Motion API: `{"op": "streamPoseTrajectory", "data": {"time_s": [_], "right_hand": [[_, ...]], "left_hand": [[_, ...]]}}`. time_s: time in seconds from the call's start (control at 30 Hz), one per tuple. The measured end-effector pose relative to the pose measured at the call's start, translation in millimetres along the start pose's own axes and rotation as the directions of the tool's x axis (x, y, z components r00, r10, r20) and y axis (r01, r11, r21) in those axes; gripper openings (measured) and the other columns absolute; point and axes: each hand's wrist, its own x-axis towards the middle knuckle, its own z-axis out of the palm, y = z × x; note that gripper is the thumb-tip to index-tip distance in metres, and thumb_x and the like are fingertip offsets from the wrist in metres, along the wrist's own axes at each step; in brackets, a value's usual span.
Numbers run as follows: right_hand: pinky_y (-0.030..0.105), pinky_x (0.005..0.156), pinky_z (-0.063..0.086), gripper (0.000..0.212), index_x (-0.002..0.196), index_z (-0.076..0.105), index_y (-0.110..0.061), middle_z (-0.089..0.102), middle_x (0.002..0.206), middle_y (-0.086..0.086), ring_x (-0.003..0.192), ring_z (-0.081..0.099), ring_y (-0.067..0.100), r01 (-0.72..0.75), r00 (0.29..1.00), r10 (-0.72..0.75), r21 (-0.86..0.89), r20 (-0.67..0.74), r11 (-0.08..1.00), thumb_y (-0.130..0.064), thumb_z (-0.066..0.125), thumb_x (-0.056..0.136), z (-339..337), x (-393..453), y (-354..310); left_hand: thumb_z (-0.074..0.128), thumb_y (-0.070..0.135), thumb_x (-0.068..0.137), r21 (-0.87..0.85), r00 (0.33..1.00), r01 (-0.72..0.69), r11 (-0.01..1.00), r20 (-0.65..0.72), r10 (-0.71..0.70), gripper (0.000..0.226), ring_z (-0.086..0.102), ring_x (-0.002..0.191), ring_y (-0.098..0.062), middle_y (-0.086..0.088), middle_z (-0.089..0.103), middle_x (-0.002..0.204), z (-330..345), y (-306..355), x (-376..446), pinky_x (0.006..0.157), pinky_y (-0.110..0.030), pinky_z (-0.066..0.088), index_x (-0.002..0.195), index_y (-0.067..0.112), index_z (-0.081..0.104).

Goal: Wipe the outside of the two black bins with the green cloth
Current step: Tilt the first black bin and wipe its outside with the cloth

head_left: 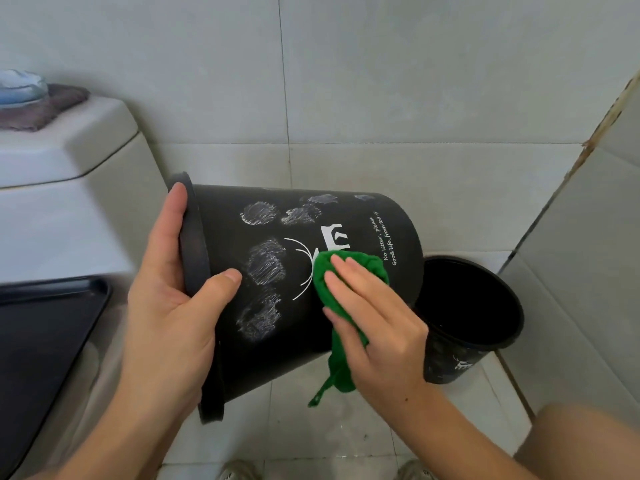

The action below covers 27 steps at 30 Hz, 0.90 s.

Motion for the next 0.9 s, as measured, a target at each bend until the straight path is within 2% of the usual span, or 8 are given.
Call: {"op": "streamPoseTrajectory", "data": {"time_s": [0.1,0.23,0.3,0.43,0.53,0.7,0.77,0.9], "right_hand": [[0.033,0.102,0.048,0.023,0.117,0.065,-0.004,0.063,0.123,0.010,0.117,0.061,0.021,0.052,0.999,-0.053,-0.039,-0.014,0.998,-0.009,0.061,0.095,-2.9,9.6,8.8],[0.031,0.105,0.045,0.027,0.117,0.065,-0.002,0.064,0.123,0.012,0.117,0.061,0.020,-0.122,0.986,0.116,-0.043,-0.116,0.992,-0.006,0.063,0.091,-4.2,24.6,16.4],[0.032,0.105,0.045,0.027,0.116,0.066,-0.001,0.064,0.123,0.013,0.118,0.060,0.021,-0.135,0.982,0.132,-0.011,-0.132,0.991,-0.006,0.064,0.090,0.4,21.4,7.2],[0.036,0.104,0.046,0.025,0.118,0.063,-0.002,0.062,0.125,0.015,0.122,0.058,0.025,-0.022,0.998,0.024,0.040,-0.062,0.999,-0.010,0.059,0.094,12.6,1.8,-17.1],[0.036,0.104,0.046,0.024,0.120,0.060,-0.004,0.061,0.126,0.015,0.121,0.059,0.025,0.055,0.998,-0.054,0.031,-0.041,0.998,-0.010,0.059,0.096,10.8,3.5,-11.5],[0.028,0.109,0.040,0.033,0.125,0.059,-0.004,0.059,0.131,0.012,0.123,0.057,0.021,-0.259,0.953,0.260,0.028,-0.157,0.965,-0.010,0.060,0.093,-0.1,30.5,22.3],[0.028,0.109,0.040,0.034,0.125,0.060,-0.004,0.059,0.131,0.010,0.123,0.057,0.019,-0.297,0.939,0.298,0.032,-0.171,0.954,-0.011,0.060,0.092,0.5,33.1,21.4],[0.035,0.107,0.043,0.030,0.123,0.058,-0.005,0.060,0.129,0.013,0.123,0.057,0.022,-0.089,0.992,0.094,0.054,-0.086,0.995,-0.010,0.061,0.093,14.3,12.5,-14.8]], "left_hand": [[0.046,-0.021,0.087,-0.008,1.000,0.015,1.000,-0.008,-0.015,0.078,0.062,0.109,0.006,0.039,0.062,0.113,-1.0,3.6,1.9,0.093,-0.023,0.052,0.130,0.044,0.042],[0.045,-0.021,0.087,-0.027,1.000,-0.003,1.000,-0.005,0.003,0.078,0.061,0.111,0.006,0.041,0.062,0.111,3.4,8.5,2.3,0.096,-0.026,0.050,0.133,0.042,0.040],[0.045,-0.021,0.087,-0.039,1.000,-0.010,0.999,-0.012,0.010,0.078,0.062,0.111,0.006,0.040,0.062,0.111,6.7,7.1,2.1,0.095,-0.024,0.051,0.133,0.041,0.039],[0.045,-0.021,0.087,-0.060,0.999,-0.015,0.998,-0.030,0.013,0.078,0.061,0.115,0.001,0.029,0.062,0.124,9.8,2.1,3.2,0.095,-0.022,0.051,0.132,0.042,0.042],[0.046,-0.021,0.087,-0.058,0.999,-0.005,0.998,-0.041,0.003,0.079,0.061,0.114,0.002,0.031,0.062,0.122,5.8,1.8,2.7,0.096,-0.024,0.051,0.134,0.042,0.041],[0.047,-0.021,0.086,-0.025,0.998,-0.045,0.999,-0.053,0.044,0.081,0.059,0.115,0.005,0.039,0.059,0.119,4.8,8.5,-1.6,0.097,-0.026,0.050,0.141,0.038,0.037],[0.049,-0.020,0.086,-0.037,0.997,-0.056,0.998,-0.054,0.054,0.081,0.058,0.117,0.005,0.038,0.057,0.123,5.8,7.8,-1.9,0.097,-0.026,0.051,0.141,0.038,0.037],[0.055,-0.008,0.083,-0.051,0.997,-0.066,0.997,-0.055,0.063,0.075,0.054,0.126,-0.002,0.026,0.054,0.137,9.9,4.3,-1.8,0.106,-0.037,0.046,0.134,0.045,0.042]]}}
